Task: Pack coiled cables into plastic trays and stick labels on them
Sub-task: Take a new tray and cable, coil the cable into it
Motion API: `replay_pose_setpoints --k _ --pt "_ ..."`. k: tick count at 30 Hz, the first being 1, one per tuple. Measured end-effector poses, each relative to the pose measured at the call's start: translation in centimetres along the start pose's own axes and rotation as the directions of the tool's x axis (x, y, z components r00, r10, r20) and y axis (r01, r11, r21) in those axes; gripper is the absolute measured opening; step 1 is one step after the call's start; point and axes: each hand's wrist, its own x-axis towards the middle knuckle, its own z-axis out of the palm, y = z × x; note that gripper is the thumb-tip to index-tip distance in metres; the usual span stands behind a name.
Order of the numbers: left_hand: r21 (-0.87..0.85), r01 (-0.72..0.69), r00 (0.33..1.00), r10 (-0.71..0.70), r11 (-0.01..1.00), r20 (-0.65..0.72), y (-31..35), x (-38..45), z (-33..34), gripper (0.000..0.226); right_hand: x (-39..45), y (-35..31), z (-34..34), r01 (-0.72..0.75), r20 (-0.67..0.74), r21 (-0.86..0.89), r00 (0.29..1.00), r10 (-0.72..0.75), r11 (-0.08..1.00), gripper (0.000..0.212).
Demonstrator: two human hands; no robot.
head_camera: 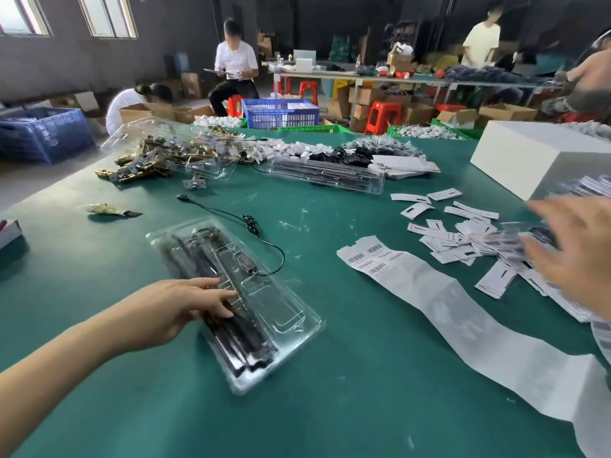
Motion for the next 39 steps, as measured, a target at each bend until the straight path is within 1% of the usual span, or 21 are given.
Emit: replay_pose_setpoints --k 1,3,5,7,9,11,14,17,19,20,22,23,25,26,27,30,32,34,36,37,39 --pt "-0.026 0.038 0.999 -0.038 0.999 -0.037 -0.4 0.0 0.0 0.064 -0.5 -2.6 0.5 0.0 -0.013 0.02 1.0 0.001 1.0 0.06" --pt "-0.137 0.064 0.987 -0.083 0.989 -0.141 -1.4 0.1 0.6 0.068 -0.9 -8.7 0.8 0.099 0.02 0.169 0.994 -0.104 0.981 0.044" --pt "-0.243 0.074 0.971 -0.125 0.967 -0.205 -1.7 0.4 1.3 0.069 -1.0 -14.2 2.5 0.192 0.091 0.335 0.968 -0.235 0.922 0.04" --pt "-0.328 0.076 0.964 -0.154 0.942 -0.219 -1.9 0.9 2.0 0.07 -0.2 -18.9 5.0 0.202 0.203 0.419 0.93 -0.308 0.885 0.05" --pt "-0.38 0.073 0.96 -0.168 0.922 -0.223 -1.9 1.3 2.4 0.072 0.9 -22.7 7.9 0.244 0.29 0.39 0.882 -0.371 0.888 0.065" --pt "-0.408 0.084 0.955 -0.19 0.909 -0.227 -2.1 1.4 2.6 0.075 2.1 -25.5 10.2 0.356 0.332 0.276 0.836 -0.436 0.893 0.067" --pt "-0.394 0.128 0.958 -0.217 0.91 -0.19 -2.0 1.6 2.0 0.079 3.8 -26.4 12.2 0.533 0.311 0.161 0.771 -0.555 0.831 0.033" --pt "-0.261 0.263 0.949 -0.298 0.929 -0.103 -1.0 3.1 -0.1 0.069 4.1 -25.0 12.0 0.643 0.26 0.193 0.695 -0.67 0.742 0.022" --pt "-0.145 0.347 0.922 -0.365 0.927 -0.13 0.7 5.3 -1.5 0.055 3.0 -24.0 10.6 0.688 0.173 0.229 0.668 -0.724 0.689 0.009" --pt "-0.153 0.353 0.907 -0.378 0.923 -0.185 1.7 6.9 -1.7 0.048 2.1 -23.7 10.0 0.694 0.12 0.226 0.677 -0.726 0.684 0.008" --pt "-0.251 0.339 0.877 -0.401 0.907 -0.265 4.0 10.1 -1.6 0.031 0.2 -23.7 9.0 0.66 0.118 0.248 0.706 -0.698 0.709 0.011" --pt "-0.241 0.359 0.877 -0.415 0.901 -0.244 5.2 12.0 -1.4 0.022 -0.8 -23.8 8.7 0.642 0.139 0.247 0.718 -0.682 0.726 0.014" --pt "-0.102 0.437 0.892 -0.445 0.894 -0.083 7.4 15.9 -0.3 0.05 -2.5 -24.2 8.5 0.55 0.244 0.336 0.733 -0.635 0.764 0.025" --pt "-0.045 0.483 0.875 -0.483 0.875 0.002 8.3 17.5 0.6 0.063 -3.2 -24.1 8.5 0.492 0.279 0.4 0.738 -0.614 0.773 0.029" --pt "-0.015 0.517 0.856 -0.516 0.856 0.027 9.0 18.8 1.3 0.068 -3.7 -23.8 8.4 0.458 0.284 0.458 0.737 -0.614 0.762 0.031" --pt "0.035 0.552 0.833 -0.549 0.833 -0.066 10.6 21.2 2.7 0.059 -4.4 -22.3 7.9 0.426 0.153 0.618 0.759 -0.633 0.66 0.027" --pt "0.033 0.544 0.838 -0.54 0.839 -0.084 11.1 21.8 3.0 0.036 -4.1 -20.6 8.0 0.33 0.057 0.674 0.868 -0.493 0.66 0.026" --pt "-0.035 0.499 0.864 -0.5 0.866 -0.057 11.2 21.7 2.7 0.015 -3.3 -18.8 8.5 0.067 0.053 0.725 0.987 -0.152 0.685 0.03" --pt "-0.223 0.403 0.903 -0.425 0.888 -0.06 11.0 21.0 2.2 0.016 -2.0 -16.9 9.3 -0.197 0.115 0.775 0.978 0.172 0.601 0.036" --pt "-0.371 0.326 0.926 -0.372 0.869 -0.057 11.0 20.4 1.9 0.02 -1.2 -16.0 9.7 -0.27 0.161 0.765 0.959 0.232 0.585 0.04" --pt "-0.646 0.115 0.981 -0.188 0.754 -0.045 11.3 18.8 1.0 0.02 0.0 -14.9 10.2 -0.318 0.277 0.717 0.947 0.165 0.62 0.057"
